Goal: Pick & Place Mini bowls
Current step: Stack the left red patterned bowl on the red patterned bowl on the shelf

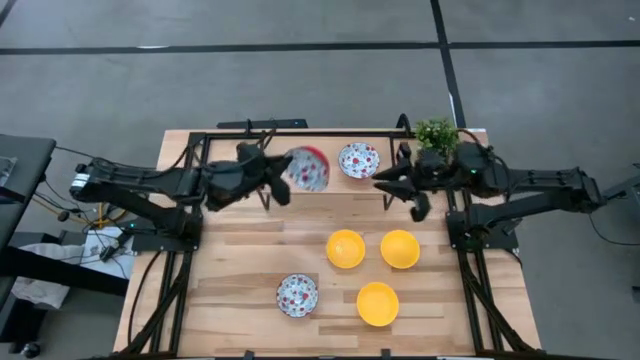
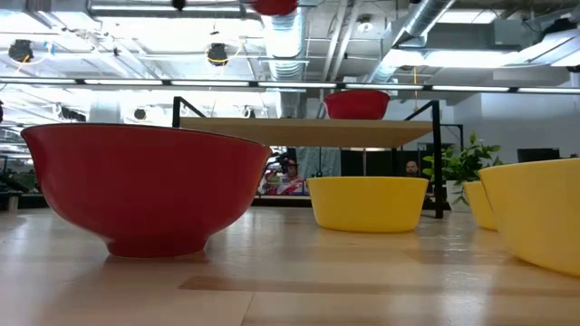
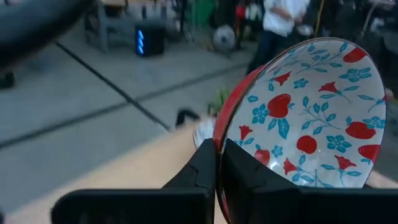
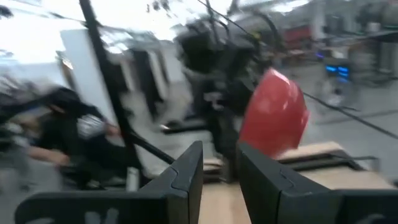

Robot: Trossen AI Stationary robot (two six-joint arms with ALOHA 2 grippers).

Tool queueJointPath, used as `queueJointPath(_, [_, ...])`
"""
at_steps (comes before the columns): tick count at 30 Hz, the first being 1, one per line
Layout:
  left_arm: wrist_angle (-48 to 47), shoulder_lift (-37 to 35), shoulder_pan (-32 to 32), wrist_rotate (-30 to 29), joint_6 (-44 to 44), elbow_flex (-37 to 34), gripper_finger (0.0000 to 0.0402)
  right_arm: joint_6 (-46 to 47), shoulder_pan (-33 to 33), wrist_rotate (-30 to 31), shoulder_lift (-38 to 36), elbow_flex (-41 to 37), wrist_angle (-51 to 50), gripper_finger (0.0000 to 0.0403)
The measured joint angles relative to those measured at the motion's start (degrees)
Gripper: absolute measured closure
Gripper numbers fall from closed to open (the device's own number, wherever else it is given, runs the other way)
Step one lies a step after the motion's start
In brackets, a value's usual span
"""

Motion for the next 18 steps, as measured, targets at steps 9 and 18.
queueJointPath(9, [16.0, 6.5, 5.4, -0.9, 13.0, 0.2, 0.0393, -8.3, 0.0, 16.1, 10.5, 14.5, -16.1, 0.029])
queueJointPath(18, [22.1, 8.6, 10.8, -0.9, 18.9, 0.2, 0.0393, -15.2, 2.6, 31.2, 17.3, 22.6, -21.5, 0.0248])
